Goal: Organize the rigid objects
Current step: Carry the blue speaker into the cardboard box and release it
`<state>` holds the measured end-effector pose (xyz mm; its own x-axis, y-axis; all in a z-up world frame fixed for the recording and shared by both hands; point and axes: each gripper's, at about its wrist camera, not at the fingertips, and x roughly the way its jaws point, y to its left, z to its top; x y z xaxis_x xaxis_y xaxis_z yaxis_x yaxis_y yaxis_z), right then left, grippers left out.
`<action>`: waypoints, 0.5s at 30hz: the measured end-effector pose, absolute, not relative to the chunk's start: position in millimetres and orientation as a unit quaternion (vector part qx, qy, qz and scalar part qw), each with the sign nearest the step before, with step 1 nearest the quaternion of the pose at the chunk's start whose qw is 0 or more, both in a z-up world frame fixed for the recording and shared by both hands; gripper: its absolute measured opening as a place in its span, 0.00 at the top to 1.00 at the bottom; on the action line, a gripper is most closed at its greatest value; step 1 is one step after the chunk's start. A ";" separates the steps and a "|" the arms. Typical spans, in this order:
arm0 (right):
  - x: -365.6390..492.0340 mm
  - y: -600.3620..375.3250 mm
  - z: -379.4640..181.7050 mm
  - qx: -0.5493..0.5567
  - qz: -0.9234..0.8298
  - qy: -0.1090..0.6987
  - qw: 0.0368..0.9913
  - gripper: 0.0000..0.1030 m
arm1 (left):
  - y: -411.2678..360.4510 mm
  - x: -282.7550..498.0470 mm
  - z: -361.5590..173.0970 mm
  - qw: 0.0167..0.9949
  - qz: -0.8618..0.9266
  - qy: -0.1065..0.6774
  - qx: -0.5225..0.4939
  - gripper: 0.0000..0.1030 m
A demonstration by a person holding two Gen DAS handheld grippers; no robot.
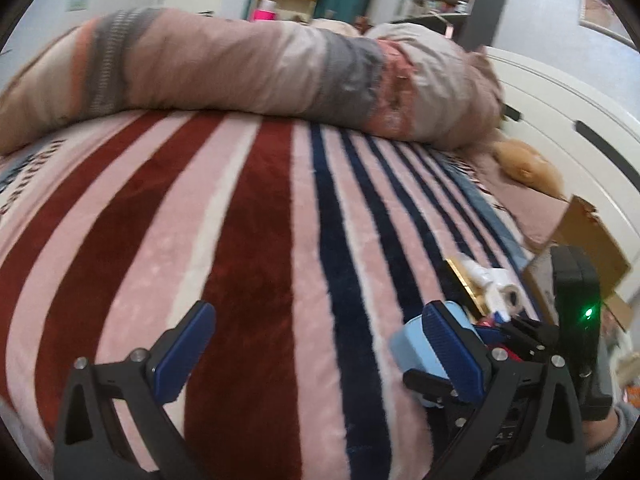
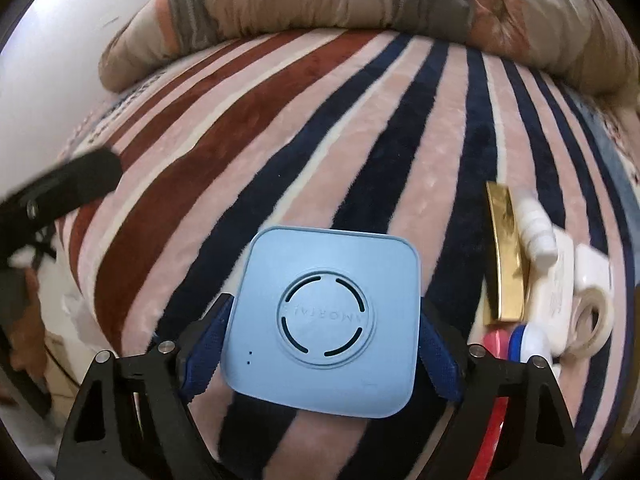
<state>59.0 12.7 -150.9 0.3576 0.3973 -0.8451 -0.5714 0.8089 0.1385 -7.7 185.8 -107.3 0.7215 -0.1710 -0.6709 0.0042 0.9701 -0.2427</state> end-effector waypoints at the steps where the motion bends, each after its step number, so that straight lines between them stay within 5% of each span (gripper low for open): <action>1: 59.0 11.5 -150.2 -0.091 0.297 0.480 0.820 0.20 | 185.1 -4.7 -106.9 0.919 -0.063 0.374 -0.111 0.01; 15: 30.8 -34.5 -44.3 -0.067 0.401 0.310 0.860 0.21 | 118.2 33.3 -40.7 0.873 -0.290 0.356 -0.162 0.06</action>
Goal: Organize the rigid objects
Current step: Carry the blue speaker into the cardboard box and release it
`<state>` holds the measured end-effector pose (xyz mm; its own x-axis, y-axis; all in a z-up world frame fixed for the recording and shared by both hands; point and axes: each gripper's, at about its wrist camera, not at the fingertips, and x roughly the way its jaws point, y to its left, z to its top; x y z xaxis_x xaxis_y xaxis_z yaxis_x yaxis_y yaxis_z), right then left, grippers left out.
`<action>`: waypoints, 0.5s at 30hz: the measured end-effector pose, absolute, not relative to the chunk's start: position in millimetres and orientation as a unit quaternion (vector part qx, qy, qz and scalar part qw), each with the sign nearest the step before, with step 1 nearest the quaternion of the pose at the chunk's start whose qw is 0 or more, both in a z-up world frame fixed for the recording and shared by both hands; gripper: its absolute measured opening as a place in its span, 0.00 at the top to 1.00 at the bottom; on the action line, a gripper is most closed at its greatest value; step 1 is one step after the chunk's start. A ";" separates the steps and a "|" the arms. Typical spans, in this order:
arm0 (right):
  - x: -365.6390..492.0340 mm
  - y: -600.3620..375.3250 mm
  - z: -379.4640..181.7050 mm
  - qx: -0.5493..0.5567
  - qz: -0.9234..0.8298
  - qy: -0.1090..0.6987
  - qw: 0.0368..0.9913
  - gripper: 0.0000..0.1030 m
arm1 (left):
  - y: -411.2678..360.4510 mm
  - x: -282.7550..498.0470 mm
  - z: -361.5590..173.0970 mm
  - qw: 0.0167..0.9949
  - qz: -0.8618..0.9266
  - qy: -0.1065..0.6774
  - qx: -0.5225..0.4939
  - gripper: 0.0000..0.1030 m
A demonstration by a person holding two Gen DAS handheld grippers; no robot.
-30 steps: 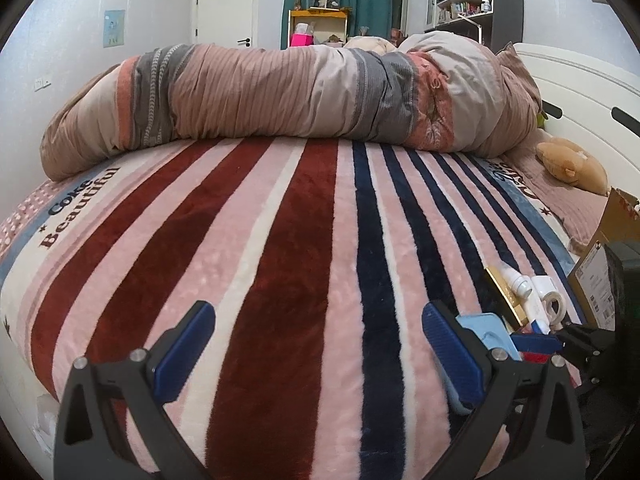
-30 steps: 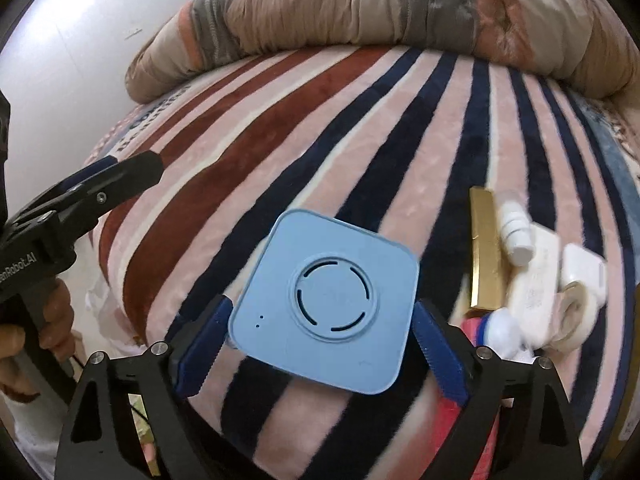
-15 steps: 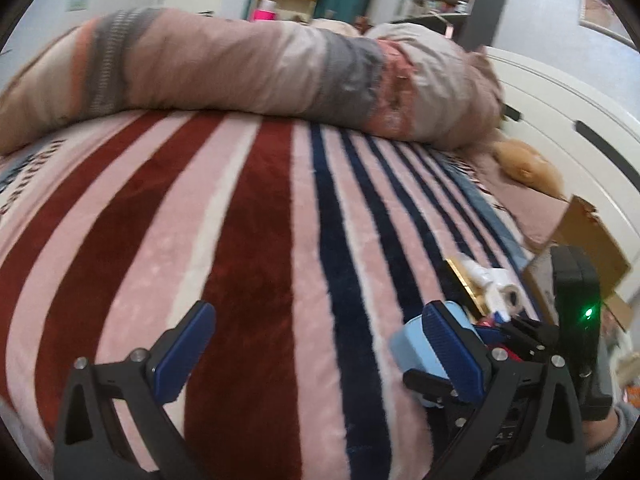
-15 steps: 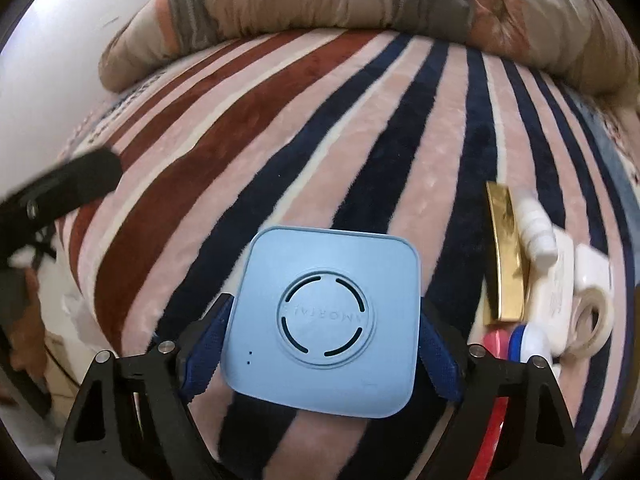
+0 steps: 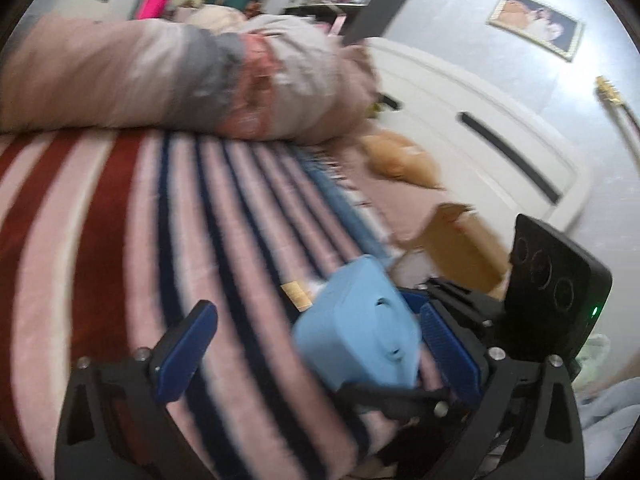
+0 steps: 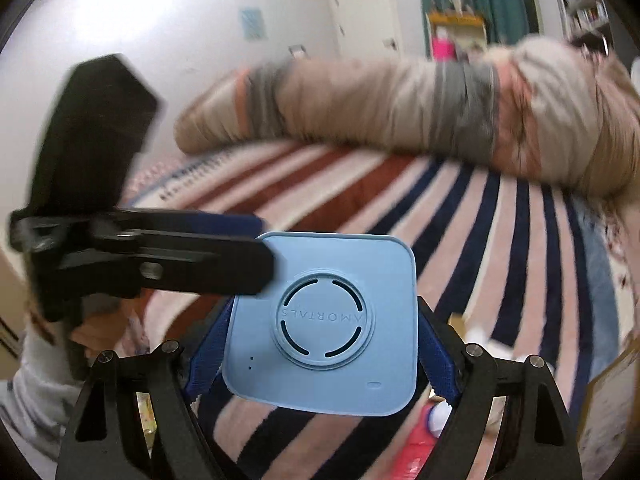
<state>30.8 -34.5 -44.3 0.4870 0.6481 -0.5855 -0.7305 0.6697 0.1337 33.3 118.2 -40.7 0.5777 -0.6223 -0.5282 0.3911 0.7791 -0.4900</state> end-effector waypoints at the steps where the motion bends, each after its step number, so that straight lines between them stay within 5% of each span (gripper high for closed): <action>1: 27.9 -39.6 -37.9 -0.066 0.401 0.299 0.863 0.21 | 110.2 35.3 -35.0 0.869 -0.304 0.354 -0.163 0.11; 6: 19.4 -86.3 -8.5 -0.043 0.401 0.248 0.881 0.21 | 61.1 44.7 -2.5 0.853 -0.361 0.342 -0.158 0.37; 8: 20.1 -108.5 1.0 -0.035 0.395 0.236 0.887 0.21 | 36.3 48.3 10.0 0.849 -0.376 0.342 -0.145 0.60; 15: 24.1 -203.2 15.5 0.007 0.350 0.232 0.908 0.23 | -69.1 66.5 42.4 0.842 -0.410 0.342 -0.077 0.68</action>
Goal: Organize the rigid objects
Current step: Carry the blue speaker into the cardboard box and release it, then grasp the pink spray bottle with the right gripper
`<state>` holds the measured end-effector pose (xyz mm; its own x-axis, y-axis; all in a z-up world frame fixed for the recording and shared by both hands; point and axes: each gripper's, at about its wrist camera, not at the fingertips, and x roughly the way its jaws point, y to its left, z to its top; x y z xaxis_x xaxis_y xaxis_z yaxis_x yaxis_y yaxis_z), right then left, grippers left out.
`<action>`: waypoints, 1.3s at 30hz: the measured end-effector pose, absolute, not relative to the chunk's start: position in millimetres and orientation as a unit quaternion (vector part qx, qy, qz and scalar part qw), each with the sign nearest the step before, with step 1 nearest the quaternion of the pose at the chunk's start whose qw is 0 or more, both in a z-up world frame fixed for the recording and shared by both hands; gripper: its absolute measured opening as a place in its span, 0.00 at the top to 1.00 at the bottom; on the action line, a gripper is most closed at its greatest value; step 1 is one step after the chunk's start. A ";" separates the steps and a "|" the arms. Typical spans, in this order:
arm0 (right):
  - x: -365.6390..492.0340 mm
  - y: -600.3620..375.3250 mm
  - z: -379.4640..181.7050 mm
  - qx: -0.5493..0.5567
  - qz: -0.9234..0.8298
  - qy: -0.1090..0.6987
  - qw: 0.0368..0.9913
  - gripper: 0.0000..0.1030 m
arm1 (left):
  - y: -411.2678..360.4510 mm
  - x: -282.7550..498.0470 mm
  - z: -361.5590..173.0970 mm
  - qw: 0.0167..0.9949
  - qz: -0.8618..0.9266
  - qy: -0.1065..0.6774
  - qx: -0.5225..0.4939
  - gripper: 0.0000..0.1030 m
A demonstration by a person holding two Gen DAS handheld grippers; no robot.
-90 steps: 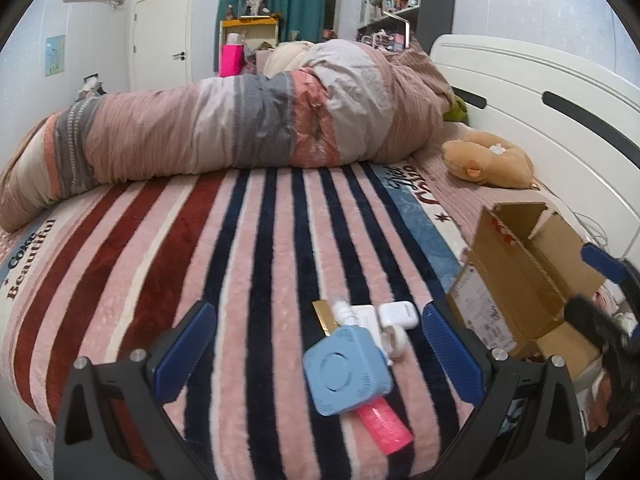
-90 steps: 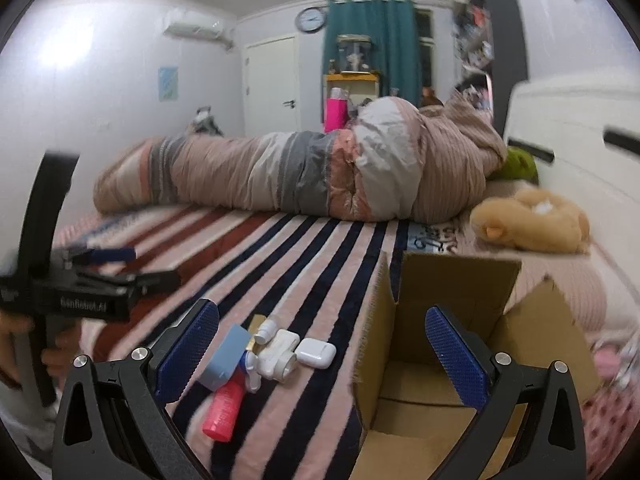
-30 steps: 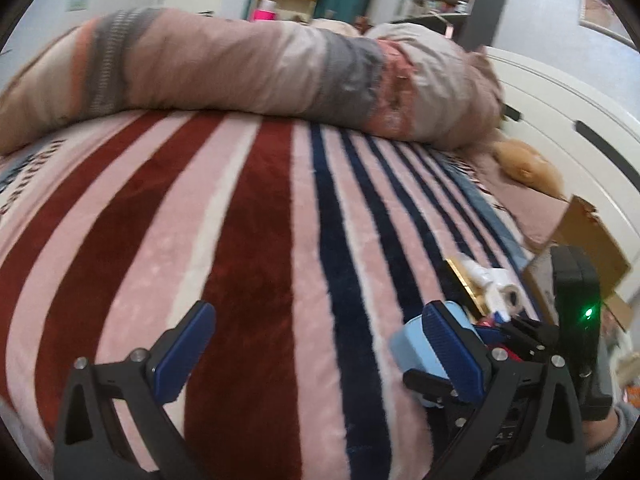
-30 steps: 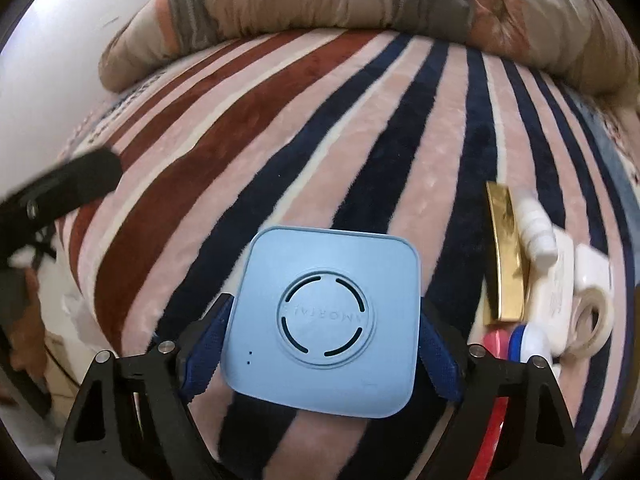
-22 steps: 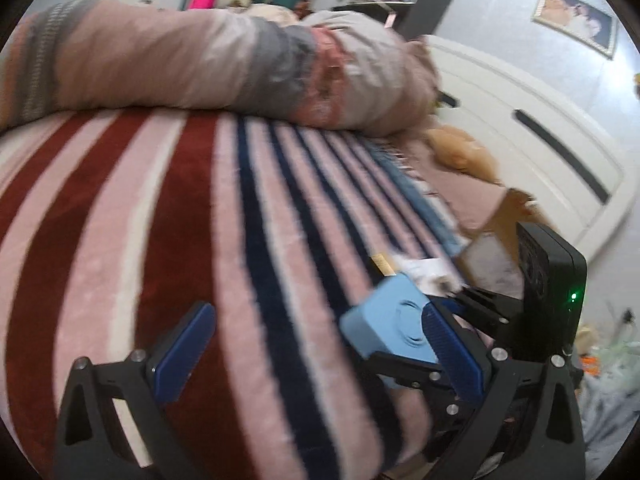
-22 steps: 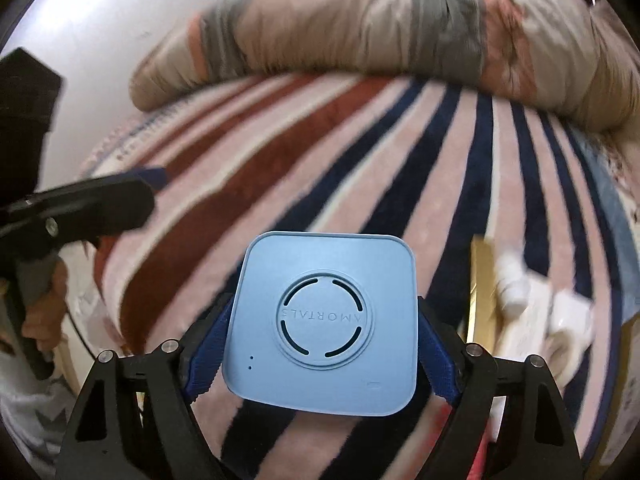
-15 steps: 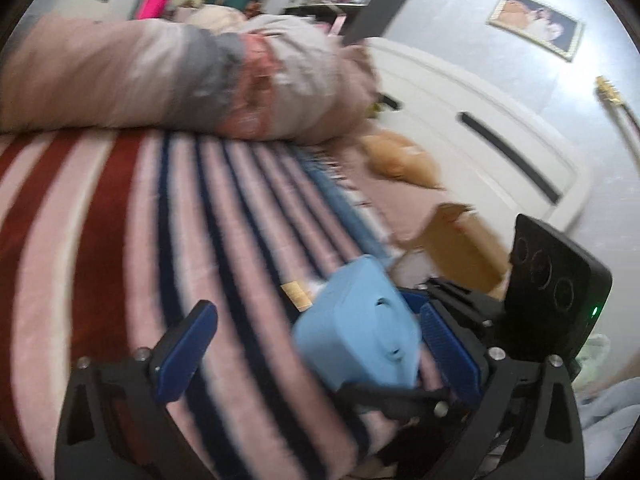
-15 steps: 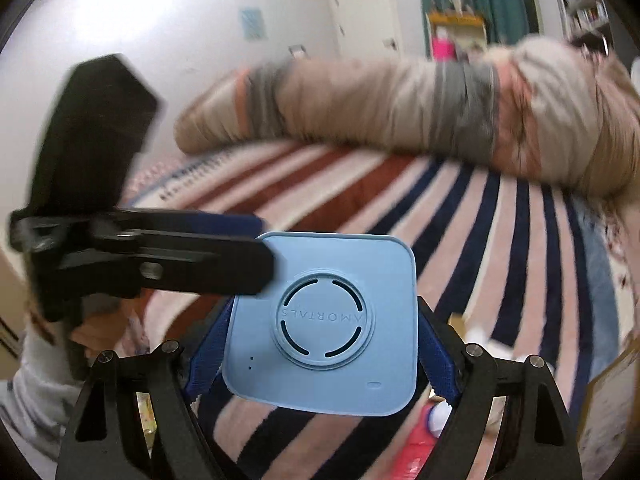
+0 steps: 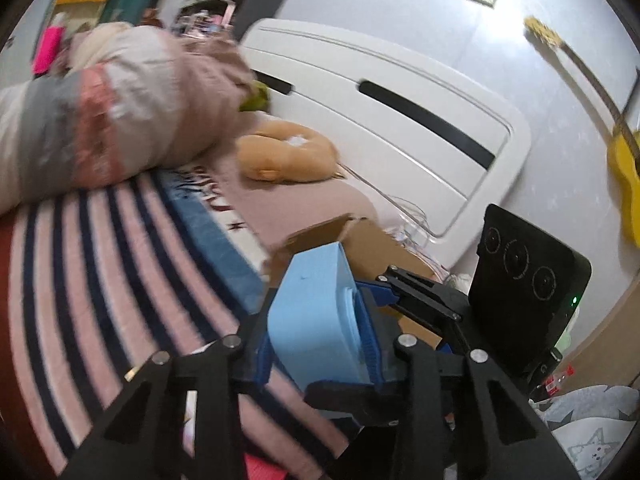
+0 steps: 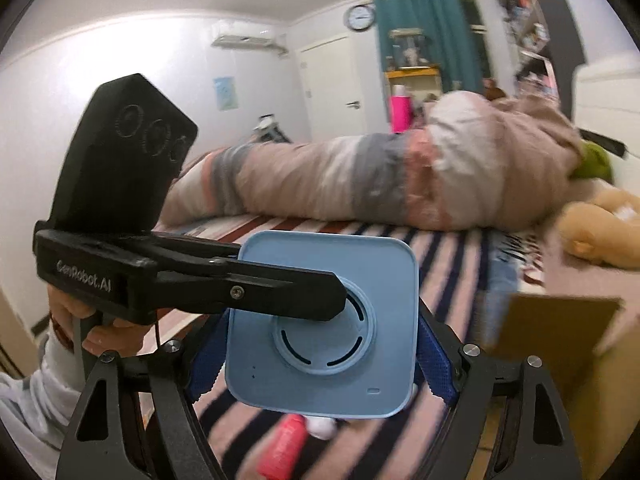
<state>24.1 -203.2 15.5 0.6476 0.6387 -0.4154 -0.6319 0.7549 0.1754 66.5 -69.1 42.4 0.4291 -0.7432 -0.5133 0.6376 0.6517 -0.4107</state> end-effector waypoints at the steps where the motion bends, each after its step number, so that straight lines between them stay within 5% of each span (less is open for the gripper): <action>1: 24.7 -217.7 15.4 0.015 0.341 0.234 0.911 0.23 | -82.4 69.1 43.2 0.840 -0.415 0.344 -0.068 0.68; 15: 52.1 -320.7 -25.4 0.038 0.223 0.341 0.913 0.24 | -210.0 109.5 4.5 0.787 -0.446 0.427 0.012 0.67; 20: 58.3 -325.5 -32.6 0.032 0.189 0.359 0.914 0.22 | -211.5 112.3 2.9 0.799 -0.427 0.422 0.029 0.37; 25: 51.9 -322.7 -30.9 0.025 0.192 0.353 0.915 0.10 | -195.9 106.2 11.7 0.814 -0.422 0.399 0.026 0.24; 39: 18.5 -257.8 7.3 -0.029 0.195 0.290 0.936 0.07 | -63.4 58.0 51.0 0.901 -0.298 0.314 -0.015 0.15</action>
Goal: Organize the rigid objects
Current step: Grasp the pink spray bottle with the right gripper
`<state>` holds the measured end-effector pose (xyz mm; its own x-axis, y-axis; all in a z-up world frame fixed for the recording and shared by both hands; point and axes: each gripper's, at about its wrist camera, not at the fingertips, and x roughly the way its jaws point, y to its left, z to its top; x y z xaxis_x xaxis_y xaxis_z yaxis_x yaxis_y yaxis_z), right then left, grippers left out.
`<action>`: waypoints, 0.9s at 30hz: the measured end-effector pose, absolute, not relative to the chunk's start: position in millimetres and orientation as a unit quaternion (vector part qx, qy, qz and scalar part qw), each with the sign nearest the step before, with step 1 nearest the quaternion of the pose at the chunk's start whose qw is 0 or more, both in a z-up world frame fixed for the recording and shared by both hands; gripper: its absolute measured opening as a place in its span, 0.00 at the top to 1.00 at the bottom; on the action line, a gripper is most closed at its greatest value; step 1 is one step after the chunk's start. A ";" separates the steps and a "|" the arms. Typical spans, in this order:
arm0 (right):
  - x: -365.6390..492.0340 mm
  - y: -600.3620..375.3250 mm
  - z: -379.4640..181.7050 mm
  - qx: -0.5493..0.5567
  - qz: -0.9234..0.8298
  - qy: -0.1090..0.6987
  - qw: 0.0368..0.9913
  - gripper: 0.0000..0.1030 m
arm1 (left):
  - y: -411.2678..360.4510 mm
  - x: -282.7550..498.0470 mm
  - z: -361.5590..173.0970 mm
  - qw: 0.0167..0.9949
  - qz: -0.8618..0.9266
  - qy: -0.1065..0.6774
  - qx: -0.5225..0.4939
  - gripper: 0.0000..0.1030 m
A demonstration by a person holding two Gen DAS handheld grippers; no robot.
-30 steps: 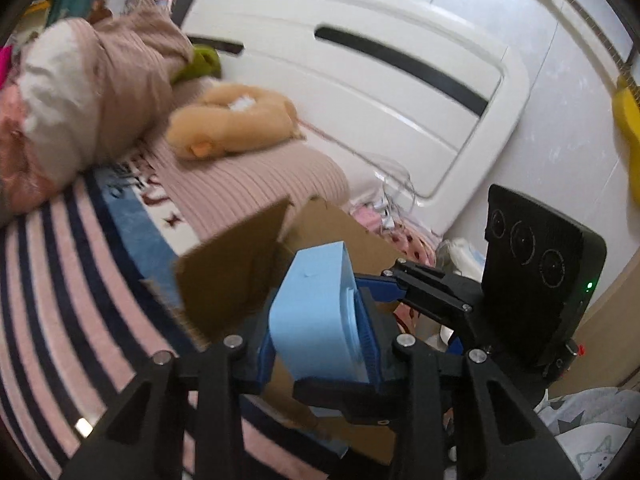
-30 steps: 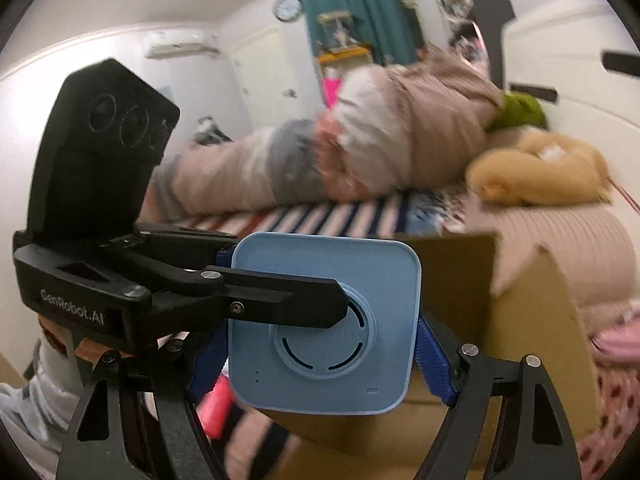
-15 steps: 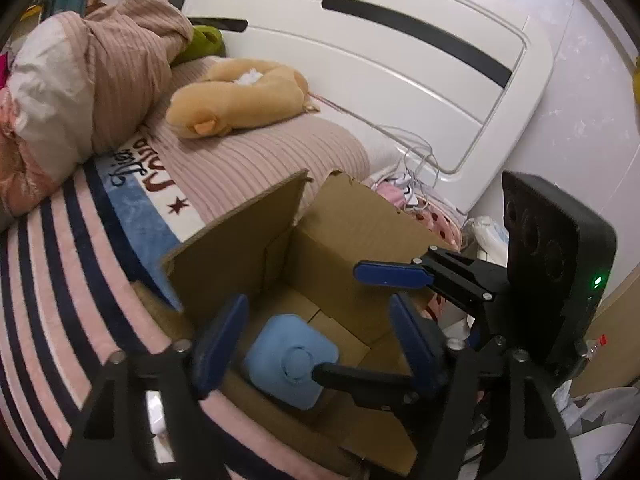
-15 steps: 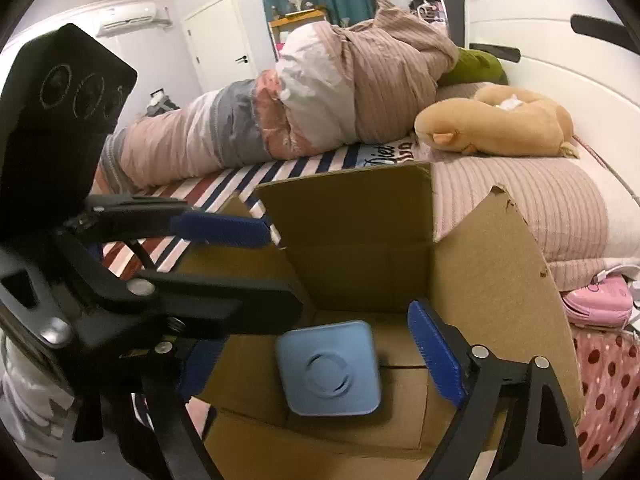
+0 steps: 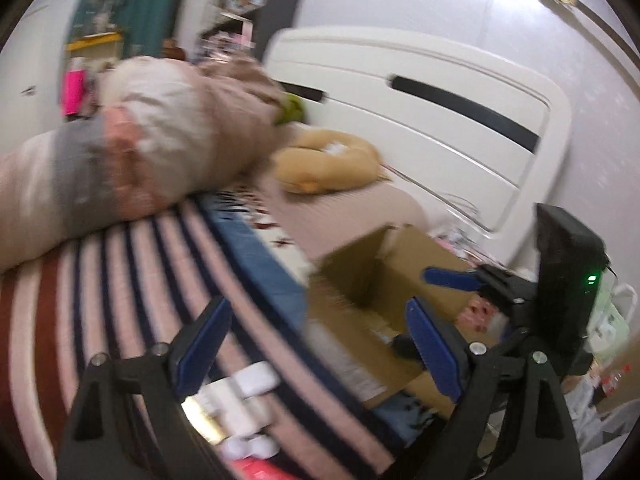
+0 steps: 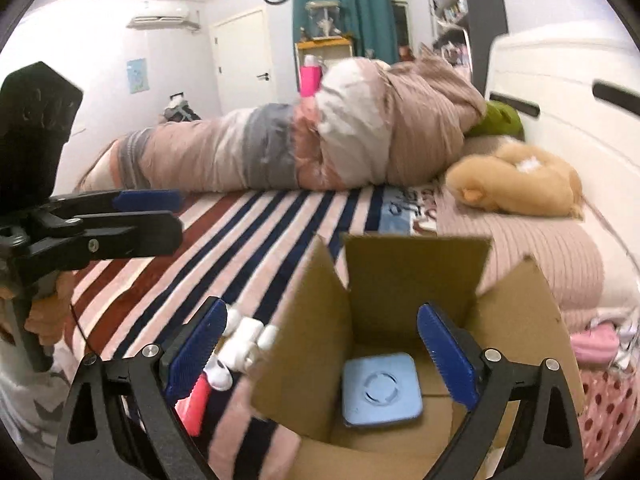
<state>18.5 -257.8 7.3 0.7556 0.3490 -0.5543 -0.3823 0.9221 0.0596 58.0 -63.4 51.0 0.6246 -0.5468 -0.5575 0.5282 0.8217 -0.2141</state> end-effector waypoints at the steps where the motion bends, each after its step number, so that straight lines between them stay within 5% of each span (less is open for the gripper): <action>1: 16.8 -248.9 9.2 -0.042 0.195 0.284 0.938 0.07 | -47.1 53.7 49.8 0.907 -0.282 0.310 -0.021 0.15; 7: 6.1 -183.0 14.8 -0.077 0.267 0.270 0.922 0.08 | 39.0 28.1 23.1 0.934 -0.188 0.301 -0.048 0.13; 12: -1.0 -136.9 -13.3 -0.083 0.316 0.316 0.891 0.37 | 83.0 12.8 -16.4 0.935 -0.146 0.317 -0.066 0.13; 21: 11.8 -97.7 -130.8 -0.087 0.293 0.508 0.806 0.65 | 109.9 1.9 -83.0 0.914 -0.139 0.364 -0.114 0.13; 27: 19.1 -103.7 -153.5 -0.068 0.274 0.543 0.791 0.72 | 108.7 -2.2 -102.8 0.903 -0.144 0.383 -0.128 0.13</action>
<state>19.1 -103.7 -153.5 0.2611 0.3594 -0.8959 -0.5067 0.8410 0.1897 -2.2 108.7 -102.8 0.6644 -0.3586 -0.6558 0.1626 0.9257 -0.3414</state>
